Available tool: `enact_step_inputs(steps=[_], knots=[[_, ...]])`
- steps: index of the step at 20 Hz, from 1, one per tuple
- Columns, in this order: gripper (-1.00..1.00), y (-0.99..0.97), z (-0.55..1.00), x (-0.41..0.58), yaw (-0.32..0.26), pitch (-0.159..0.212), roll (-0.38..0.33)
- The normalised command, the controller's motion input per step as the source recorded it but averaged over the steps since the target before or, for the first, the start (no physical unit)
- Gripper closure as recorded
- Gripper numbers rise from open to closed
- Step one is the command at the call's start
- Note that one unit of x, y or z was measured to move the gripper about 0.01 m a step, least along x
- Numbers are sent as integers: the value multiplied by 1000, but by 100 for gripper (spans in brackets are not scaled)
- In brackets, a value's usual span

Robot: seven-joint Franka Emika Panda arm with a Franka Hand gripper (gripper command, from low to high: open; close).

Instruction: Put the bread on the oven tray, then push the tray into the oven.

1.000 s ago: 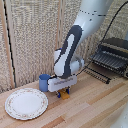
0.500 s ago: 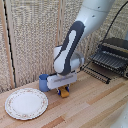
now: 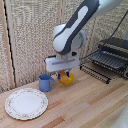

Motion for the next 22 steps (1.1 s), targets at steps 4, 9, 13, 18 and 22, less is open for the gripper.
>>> enact_step_inputs(steps=[4, 9, 13, 18, 22], knots=[[100, 0, 586, 301, -308, 14, -68], [100, -10, 424, 358, -292, 0, -54], [100, -34, 393, 336, -313, 0, -65], [100, -194, 395, 259, -306, 5, -20], [100, -444, 457, 44, -268, 69, 0]])
